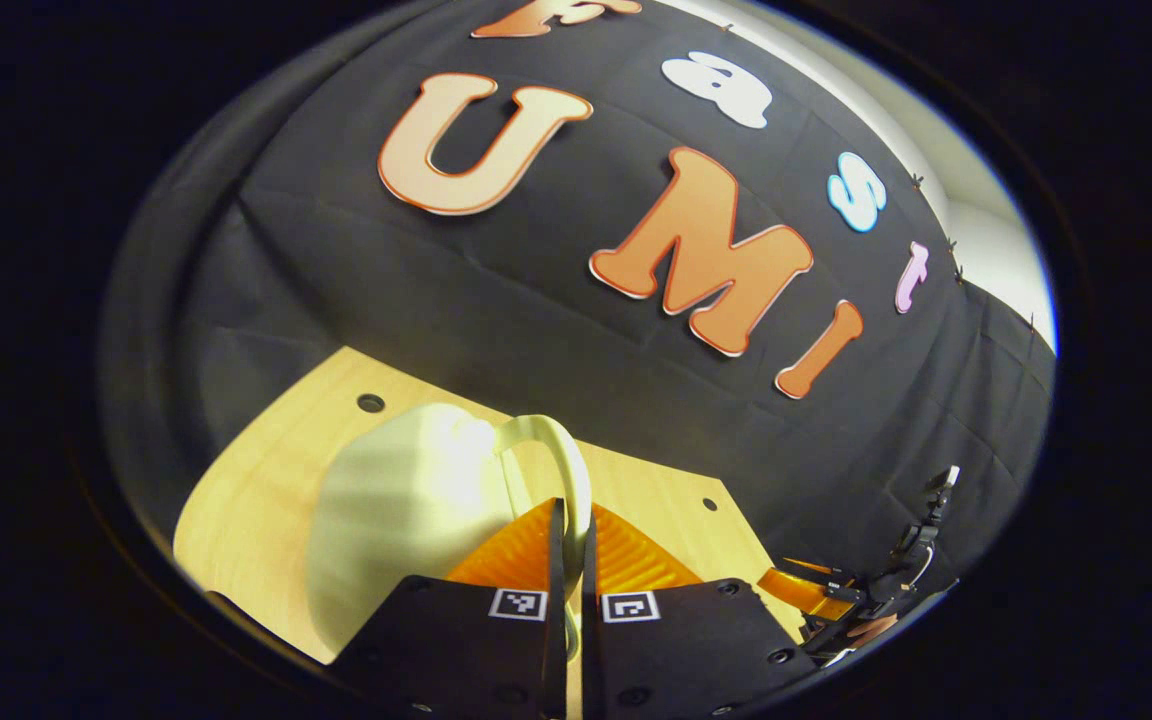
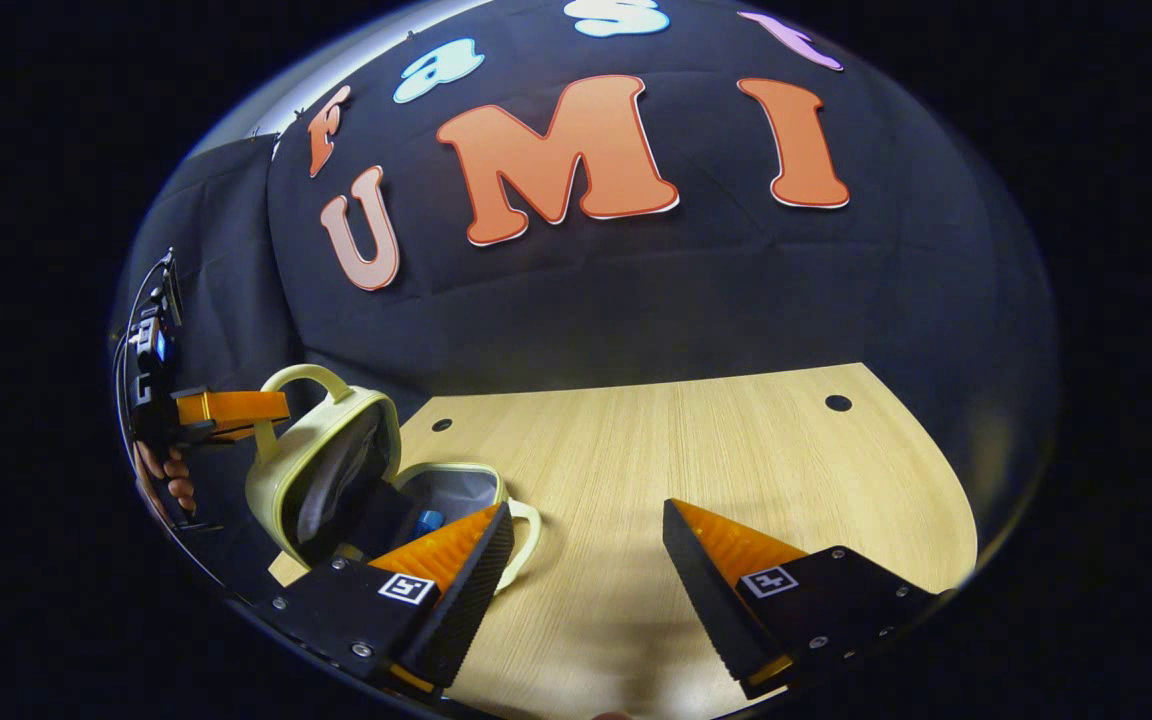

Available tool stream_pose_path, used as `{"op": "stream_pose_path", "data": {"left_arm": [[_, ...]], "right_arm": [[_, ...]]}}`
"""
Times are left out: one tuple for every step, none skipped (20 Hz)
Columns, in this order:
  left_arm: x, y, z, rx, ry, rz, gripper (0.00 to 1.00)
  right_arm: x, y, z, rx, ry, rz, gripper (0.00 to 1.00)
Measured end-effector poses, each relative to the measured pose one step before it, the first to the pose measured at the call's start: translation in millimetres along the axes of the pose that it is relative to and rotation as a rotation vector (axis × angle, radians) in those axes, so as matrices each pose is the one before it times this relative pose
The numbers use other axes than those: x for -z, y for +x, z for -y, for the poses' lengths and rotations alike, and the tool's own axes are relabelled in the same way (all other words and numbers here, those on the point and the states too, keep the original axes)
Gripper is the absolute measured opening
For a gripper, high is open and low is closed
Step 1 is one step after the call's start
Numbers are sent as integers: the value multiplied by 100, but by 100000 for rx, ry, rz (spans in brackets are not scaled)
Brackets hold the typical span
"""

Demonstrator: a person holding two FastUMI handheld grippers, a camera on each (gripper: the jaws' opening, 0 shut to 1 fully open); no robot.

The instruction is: First open the suitcase, pack the skin care products into it, and then close the suitcase.

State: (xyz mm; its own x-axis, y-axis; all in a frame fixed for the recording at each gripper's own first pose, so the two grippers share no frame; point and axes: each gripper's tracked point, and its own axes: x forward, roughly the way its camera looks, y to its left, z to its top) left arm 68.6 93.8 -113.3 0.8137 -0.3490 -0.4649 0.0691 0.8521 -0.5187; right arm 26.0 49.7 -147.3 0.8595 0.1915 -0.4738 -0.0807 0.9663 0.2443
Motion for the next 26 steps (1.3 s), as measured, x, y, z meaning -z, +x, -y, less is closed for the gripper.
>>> {"op": "stream_pose_path", "data": {"left_arm": [[871, 794, 650, 1430, 379, -1925, 6], [742, 776, 561, 1239, 158, -1768, 4], [1044, 892, 650, 1435, 35, -2384, 6], [995, 799, 519, 1164, 226, -2226, 6], [993, 764, 483, 1128, 307, -2560, 6], [884, 728, 332, 767, 473, -2399, 6], [891, 659, 424, 738, 378, -2634, 6], [618, 555, 118, 484, -123, -1430, 6], [568, 683, -8, 502, -600, -1932, 6], [596, 603, -6, 136, 399, -1756, 6], [780, 567, -35, 331, -57, -1987, 6], [637, 628, 40, 164, 302, -1977, 6], [1081, 781, 245, -142, 483, -2070, 6], [848, 748, 222, -149, 240, -2343, 6], [1120, 958, 276, -407, 867, -2188, 6], [974, 703, 290, -859, 686, -2648, 6], [1062, 919, 421, -807, 909, -2481, 6], [1032, 630, 77, -1642, 2193, -2361, 4], [1112, 813, 0, -1954, 2717, -2213, 7], [949, 829, 53, -2302, 3366, -2041, 6], [749, 398, -328, -3528, 4614, -2006, 6], [619, 377, 111, -2195, 5298, -1000, 6], [742, 113, 372, -1550, 5120, -2424, 12], [628, 193, 541, -890, 5641, -1195, 16], [402, -70, 695, 332, 3952, -728, 17], [-267, -165, 152, -1449, 2437, 2429, 24]], "right_arm": [[-15, -13, 355, 543, 50, -9, 95], [-8, 44, 263, 226, 172, -63, 95], [32, 62, 306, 760, 174, 82, 95], [55, -90, 347, 265, 344, -75, 95], [15, 92, 270, 448, 287, -153, 95], [-39, -17, 323, 474, 165, 82, 95], [73, 15, 318, 341, 103, -325, 95], [137, 72, 319, 802, 123, -363, 95], [86, 1, 199, -9, 410, -240, 95], [36, -12, 181, 212, 262, -117, 95], [64, 66, 170, 128, 34, -226, 95], [263, 64, 75, 238, -67, -545, 95], [-7, 142, 128, 373, 58, -128, 95], [39, -40, -85, -361, 298, -160, 95], [139, 43, 9, 102, 48, -216, 95], [-12, 54, 44, -102, -163, -143, 95], [46, 0, 119, 303, -164, -124, 95], [23, -63, -17, -57, 69, 130, 96], [64, -60, 33, -86, 97, -73, 95], [69, -18, 122, 423, -101, -4, 95], [23, -26, 19, -16, -12, 154, 96], [-52, -32, 92, 495, -67, 200, 95], [-114, -106, 17, -32, -64, 481, 95], [-134, -70, 47, 456, -227, 805, 95], [-159, -59, 50, 253, -346, 607, 95], [-173, -36, -22, 558, -472, 711, 95]]}}
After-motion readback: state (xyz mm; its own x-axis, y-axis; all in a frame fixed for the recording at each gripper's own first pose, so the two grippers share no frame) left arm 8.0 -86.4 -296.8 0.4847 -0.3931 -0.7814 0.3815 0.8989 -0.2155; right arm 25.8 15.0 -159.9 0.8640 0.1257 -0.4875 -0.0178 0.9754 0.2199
